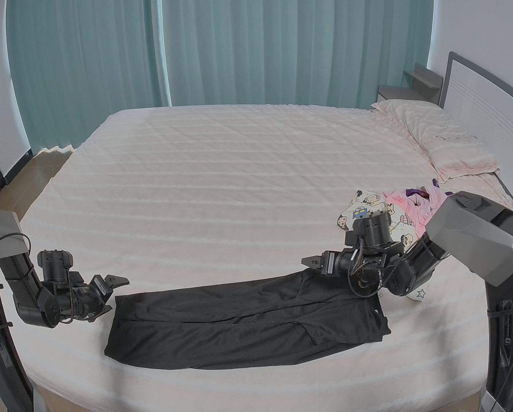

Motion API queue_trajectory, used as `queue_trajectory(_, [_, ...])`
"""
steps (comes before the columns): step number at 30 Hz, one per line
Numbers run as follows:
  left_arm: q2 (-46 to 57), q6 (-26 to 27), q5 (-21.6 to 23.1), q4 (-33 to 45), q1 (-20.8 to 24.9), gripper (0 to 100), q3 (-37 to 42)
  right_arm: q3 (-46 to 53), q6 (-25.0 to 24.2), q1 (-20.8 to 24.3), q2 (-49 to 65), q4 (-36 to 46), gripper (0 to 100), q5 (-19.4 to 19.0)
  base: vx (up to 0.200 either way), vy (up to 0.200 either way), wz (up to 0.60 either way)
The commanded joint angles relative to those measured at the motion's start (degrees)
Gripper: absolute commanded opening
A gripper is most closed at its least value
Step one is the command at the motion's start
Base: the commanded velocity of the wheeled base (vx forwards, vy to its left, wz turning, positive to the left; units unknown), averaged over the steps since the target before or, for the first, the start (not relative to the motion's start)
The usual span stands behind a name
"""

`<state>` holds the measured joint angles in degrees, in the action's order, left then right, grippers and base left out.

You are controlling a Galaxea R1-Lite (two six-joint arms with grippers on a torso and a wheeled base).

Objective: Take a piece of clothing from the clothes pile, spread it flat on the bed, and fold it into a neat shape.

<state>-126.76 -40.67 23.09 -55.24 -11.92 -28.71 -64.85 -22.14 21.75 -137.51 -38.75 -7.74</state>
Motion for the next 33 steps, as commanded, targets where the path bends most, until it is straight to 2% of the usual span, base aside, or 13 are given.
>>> queue_trajectory(1, [-0.16,-0.03,-0.15,-0.66,0.06,100,0.41,-3.61,-0.01,2.25,-5.05,0.26,100,1.68,0.0,0.0,0.0])
queue_trajectory(10, [-0.16,0.06,-0.06,-0.66,0.06,100,0.5,-6.86,1.13,4.18,-5.84,1.84,100,2.99,0.0,0.0,0.0])
queue_trajectory(15, [-0.16,0.06,-0.15,-0.66,0.06,100,0.5,-8.8,3.86,4.27,-7.6,3.16,100,4.84,0.0,0.0,0.0])
queue_trajectory(16, [-0.16,0.06,-0.15,-0.66,0.06,100,0.5,-9.06,4.21,4.27,-7.95,3.25,0,5.1,0.0,0.0,0.0])
queue_trajectory(33, [-0.16,0.24,-0.15,-0.66,0.15,100,0.58,-8.62,5.44,5.59,-6.37,2.02,0,6.25,0.0,0.0,0.0])
